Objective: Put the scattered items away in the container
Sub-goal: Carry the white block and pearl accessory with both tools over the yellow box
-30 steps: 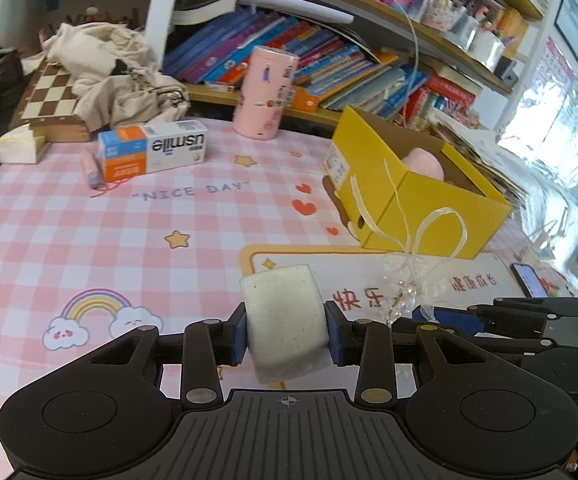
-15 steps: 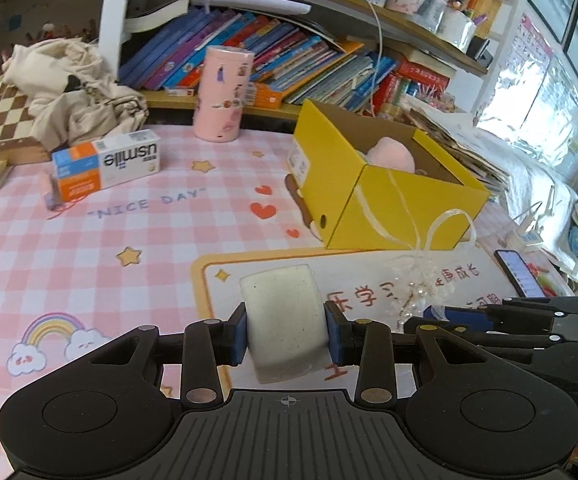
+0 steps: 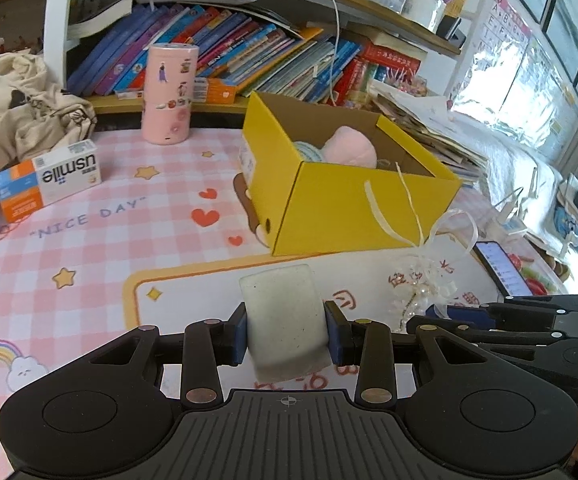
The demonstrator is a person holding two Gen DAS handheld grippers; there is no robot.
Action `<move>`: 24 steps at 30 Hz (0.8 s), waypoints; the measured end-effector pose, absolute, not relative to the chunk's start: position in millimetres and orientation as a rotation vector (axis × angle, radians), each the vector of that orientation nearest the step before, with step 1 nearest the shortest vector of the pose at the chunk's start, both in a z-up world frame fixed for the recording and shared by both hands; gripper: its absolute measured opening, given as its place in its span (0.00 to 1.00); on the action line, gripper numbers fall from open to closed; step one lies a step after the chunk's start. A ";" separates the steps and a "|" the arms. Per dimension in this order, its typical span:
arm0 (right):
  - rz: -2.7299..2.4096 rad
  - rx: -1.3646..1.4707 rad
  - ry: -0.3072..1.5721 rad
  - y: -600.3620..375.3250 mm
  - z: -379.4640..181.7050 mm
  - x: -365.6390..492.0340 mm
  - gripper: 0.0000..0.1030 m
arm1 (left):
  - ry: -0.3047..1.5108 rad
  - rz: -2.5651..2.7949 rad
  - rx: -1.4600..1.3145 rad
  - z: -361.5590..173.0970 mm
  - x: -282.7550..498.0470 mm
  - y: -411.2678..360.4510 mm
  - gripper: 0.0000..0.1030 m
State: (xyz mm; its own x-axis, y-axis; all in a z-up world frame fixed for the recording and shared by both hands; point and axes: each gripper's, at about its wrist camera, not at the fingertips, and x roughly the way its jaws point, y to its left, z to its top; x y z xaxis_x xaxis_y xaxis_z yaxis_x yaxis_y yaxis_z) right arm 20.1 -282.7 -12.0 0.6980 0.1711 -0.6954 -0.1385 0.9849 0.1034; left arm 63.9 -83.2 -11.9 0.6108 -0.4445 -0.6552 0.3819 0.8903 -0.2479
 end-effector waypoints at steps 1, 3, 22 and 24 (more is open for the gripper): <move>0.173 0.043 0.780 -286.1 -11.3 21.1 0.19 | 0.779 -0.480 -0.087 -11.7 65.2 -86.6 0.35; 0.177 0.037 0.777 -292.8 -9.6 23.2 0.19 | 0.777 -0.486 -0.085 -11.1 67.6 -94.6 0.35; 0.234 -0.020 0.683 -370.2 12.0 54.9 0.19 | 0.688 -0.500 -0.049 6.0 95.8 -180.2 0.35; 0.248 -0.030 0.655 -378.1 16.8 58.7 0.19 | 0.653 -0.494 -0.042 13.0 98.9 -187.3 0.35</move>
State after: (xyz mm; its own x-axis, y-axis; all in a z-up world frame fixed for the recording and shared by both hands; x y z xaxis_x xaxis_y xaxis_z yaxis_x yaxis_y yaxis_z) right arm 58.7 -378.1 16.8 0.7649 0.2185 -0.6060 -0.2376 0.9701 0.0498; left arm 98.9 -187.3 13.0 0.6831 -0.4533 -0.5726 0.4271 0.8840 -0.1903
